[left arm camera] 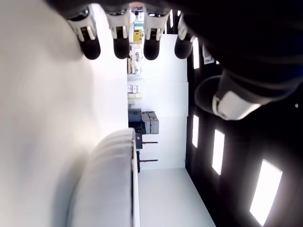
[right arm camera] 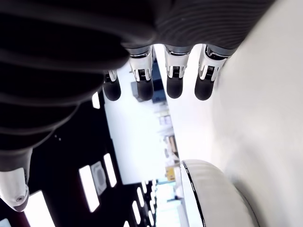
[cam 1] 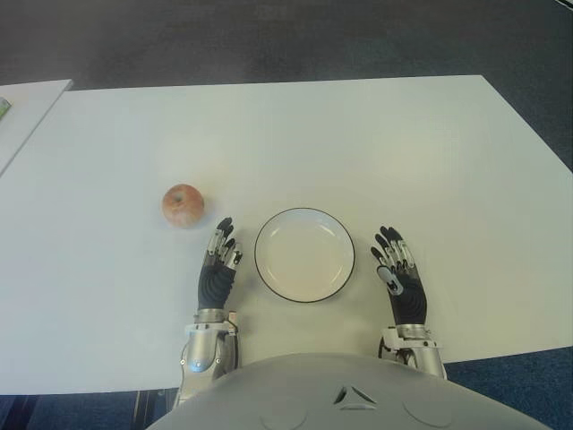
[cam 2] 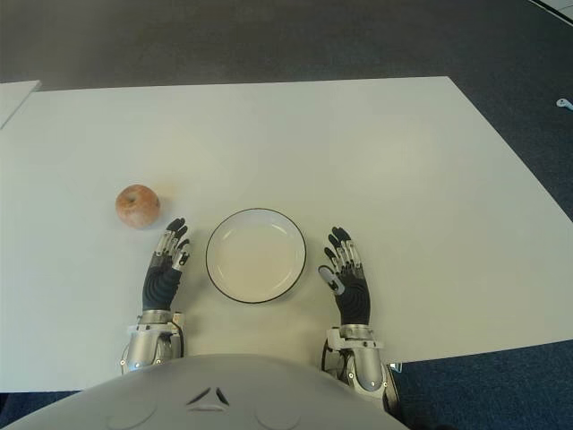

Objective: Put the apples into the plate.

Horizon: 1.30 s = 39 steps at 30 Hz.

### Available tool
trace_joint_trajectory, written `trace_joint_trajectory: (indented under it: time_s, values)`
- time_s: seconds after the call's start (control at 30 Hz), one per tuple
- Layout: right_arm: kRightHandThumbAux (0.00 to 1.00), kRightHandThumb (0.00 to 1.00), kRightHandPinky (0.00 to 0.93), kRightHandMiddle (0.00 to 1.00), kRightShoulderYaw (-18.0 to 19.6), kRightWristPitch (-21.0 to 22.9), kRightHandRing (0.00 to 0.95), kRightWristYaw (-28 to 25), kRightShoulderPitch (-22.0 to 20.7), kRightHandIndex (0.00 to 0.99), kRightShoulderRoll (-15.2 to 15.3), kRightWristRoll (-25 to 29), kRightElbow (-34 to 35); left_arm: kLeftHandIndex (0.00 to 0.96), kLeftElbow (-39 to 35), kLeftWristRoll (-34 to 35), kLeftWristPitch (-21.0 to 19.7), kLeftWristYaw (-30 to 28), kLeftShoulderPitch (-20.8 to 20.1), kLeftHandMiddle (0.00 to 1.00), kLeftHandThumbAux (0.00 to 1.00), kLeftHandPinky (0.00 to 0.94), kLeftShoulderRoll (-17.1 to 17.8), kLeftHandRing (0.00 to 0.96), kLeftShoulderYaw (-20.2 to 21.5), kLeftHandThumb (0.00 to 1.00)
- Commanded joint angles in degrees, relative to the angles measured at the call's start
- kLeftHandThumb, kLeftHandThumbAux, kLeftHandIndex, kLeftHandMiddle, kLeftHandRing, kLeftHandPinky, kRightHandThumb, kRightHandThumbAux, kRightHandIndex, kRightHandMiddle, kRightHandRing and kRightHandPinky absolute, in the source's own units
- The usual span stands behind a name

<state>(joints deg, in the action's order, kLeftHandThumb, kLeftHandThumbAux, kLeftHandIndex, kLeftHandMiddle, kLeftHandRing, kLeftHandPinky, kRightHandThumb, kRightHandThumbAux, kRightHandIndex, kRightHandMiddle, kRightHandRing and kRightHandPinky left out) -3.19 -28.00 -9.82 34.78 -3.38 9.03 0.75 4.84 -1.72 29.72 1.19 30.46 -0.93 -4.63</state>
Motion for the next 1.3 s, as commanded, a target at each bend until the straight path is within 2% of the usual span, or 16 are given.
trace_joint_trajectory:
  time_s: [0.03,0.8,0.97,1.03,1.17,1.27,1.3]
  values:
    - [0.539,0.137,0.0,0.0,-0.2,1.4,0.0,0.8,1.9,0.0,-0.6,-0.5,-3.0,0.0,1.2,0.9,-2.5,-1.1,0.0,0.0,0.475,0.0,0.7,0.0,0.7,0.035]
    - [0.522,0.131,0.0,0.0,-0.3,0.8,0.0,1.1,2.4,0.0,-0.4,-0.2,-2.8,0.014,-0.5,4.8,-4.9,-4.2,-0.3,0.0,0.462,0.0,0.0,0.0,0.9,0.063]
    - [0.526,0.133,0.0,0.0,0.1,0.4,0.0,0.7,2.0,0.0,0.0,0.0,-3.6,0.009,-3.3,4.9,-6.5,-4.2,-0.5,0.0,0.461,0.0,0.2,0.0,0.9,0.065]
    - [0.526,0.132,0.0,0.0,0.4,0.0,0.0,0.6,1.5,0.0,0.1,0.1,-4.4,0.007,-8.1,4.9,-9.9,-3.9,-1.1,0.0,0.467,0.0,0.5,0.0,0.8,0.064]
    - [0.526,0.131,0.0,0.0,0.7,-0.9,0.0,0.3,1.0,0.0,0.1,0.4,-5.9,0.012,-23.2,0.2,-20.6,-0.7,-2.1,0.0,0.512,0.006,-0.4,0.0,-0.2,0.078]
    - [0.525,0.13,0.0,0.0,0.8,-1.6,0.0,0.3,0.5,0.0,0.1,0.4,-6.7,0.016,-30.4,-6.8,-26.1,1.1,-3.3,0.0,0.545,0.023,-0.3,0.0,-0.1,0.093]
    - [0.524,0.129,0.0,0.0,0.9,-2.1,0.0,0.2,0.3,0.0,0.2,0.2,-7.2,0.018,-33.8,-13.4,-28.2,1.3,-4.2,0.0,0.558,0.035,0.9,0.0,0.5,0.103]
